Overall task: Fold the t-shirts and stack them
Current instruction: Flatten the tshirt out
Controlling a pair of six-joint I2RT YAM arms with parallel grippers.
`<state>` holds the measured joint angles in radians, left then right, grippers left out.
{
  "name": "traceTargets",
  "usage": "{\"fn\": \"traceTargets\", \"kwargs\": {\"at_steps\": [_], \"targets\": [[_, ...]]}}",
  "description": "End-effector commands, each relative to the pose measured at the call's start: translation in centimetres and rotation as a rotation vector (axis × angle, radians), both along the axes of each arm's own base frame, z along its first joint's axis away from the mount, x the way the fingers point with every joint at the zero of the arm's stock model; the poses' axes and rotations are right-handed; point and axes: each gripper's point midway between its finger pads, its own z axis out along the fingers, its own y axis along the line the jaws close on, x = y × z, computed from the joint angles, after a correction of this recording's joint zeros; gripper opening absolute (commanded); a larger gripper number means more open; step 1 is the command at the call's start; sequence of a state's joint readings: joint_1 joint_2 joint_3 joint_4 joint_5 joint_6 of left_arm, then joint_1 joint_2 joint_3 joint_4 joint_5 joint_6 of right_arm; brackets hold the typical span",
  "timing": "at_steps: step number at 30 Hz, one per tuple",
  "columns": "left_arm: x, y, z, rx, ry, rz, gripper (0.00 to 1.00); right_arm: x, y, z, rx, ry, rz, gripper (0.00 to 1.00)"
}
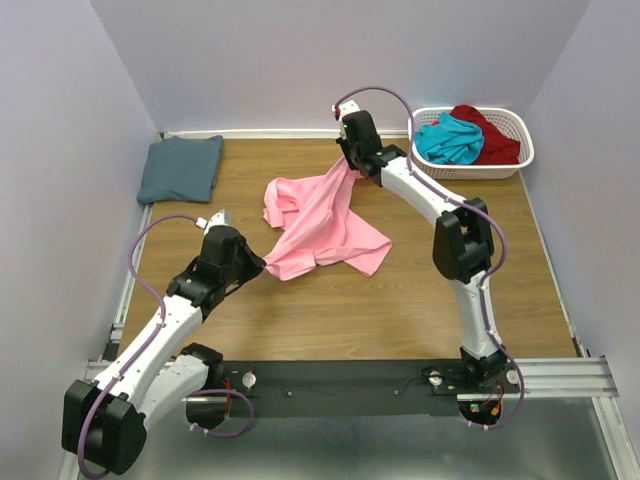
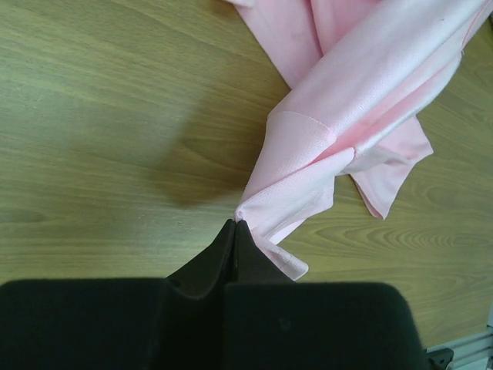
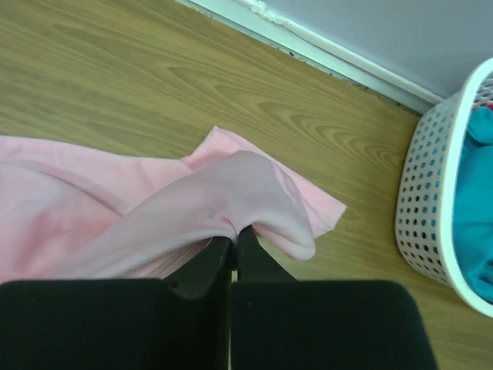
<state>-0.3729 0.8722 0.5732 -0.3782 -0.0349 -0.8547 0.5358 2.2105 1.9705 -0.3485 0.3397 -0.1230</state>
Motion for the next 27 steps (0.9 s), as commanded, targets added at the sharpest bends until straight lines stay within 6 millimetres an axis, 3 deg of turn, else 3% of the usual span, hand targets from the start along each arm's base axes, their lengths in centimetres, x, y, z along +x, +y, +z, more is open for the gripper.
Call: {"fn": "traceTargets", "kwargs": {"at_steps": [1,4,6,7,9,10,11,12,13,17,18,24,27], "targets": [[-0.7,0.1,-2.2,0.018,0.065,-0.016,0.01,1.7,0.9,-1.4,-0.022,-0.007,-0.019,0.18],[-0.5,0.0,-2.6,0.029,0.08,-0.025,0.01,1.2,1.6,-1.3,-0.002,0.04,0.003,0.39],[-0.1,0.1,-2.6,0.045,0.091,-0.02,0.0,-0.1,1.7,-1.2,0.042,0.079,0.014,0.48],[0.1,0.4,-2.7,0.06,0.095,-0.011,0.0,-1.7,1.4,-1.4,0.054,0.113,0.032,0.51],[0.6,0.6,-2.2,0.07,0.081,0.0,0.0,-4.3,1.0,-2.0,0.077,0.173,0.05,0.52],[0.7,0.8,-1.9,0.076,0.074,0.003,0.0,-6.7,0.0,-5.2,0.055,0.264,0.052,0.52],[0.9,1.1,-1.7,0.087,0.067,0.013,0.0,-8.2,0.0,-3.5,0.088,0.262,0.082,0.52],[1.3,1.2,-1.0,0.091,0.049,0.017,0.0,-9.6,-0.3,-4.1,0.119,0.298,0.06,0.52],[1.5,1.6,-0.6,0.104,0.037,0.029,0.0,-12.2,-1.6,-5.2,0.118,0.349,0.053,0.52],[2.3,2.7,1.5,0.133,-0.016,0.071,0.0,-16.0,-5.6,-6.7,0.081,0.38,-0.075,0.53],[2.7,2.8,2.5,0.138,-0.039,0.08,0.0,-17.9,-6.8,-7.2,0.082,0.398,-0.103,0.53],[3.6,3.1,5.1,0.146,-0.096,0.088,0.0,-24.2,-8.1,-8.8,0.249,0.505,-0.214,0.53],[3.8,2.8,5.5,0.136,-0.104,0.081,0.0,-25.8,-7.5,-10.2,0.31,0.574,-0.245,0.53]]}}
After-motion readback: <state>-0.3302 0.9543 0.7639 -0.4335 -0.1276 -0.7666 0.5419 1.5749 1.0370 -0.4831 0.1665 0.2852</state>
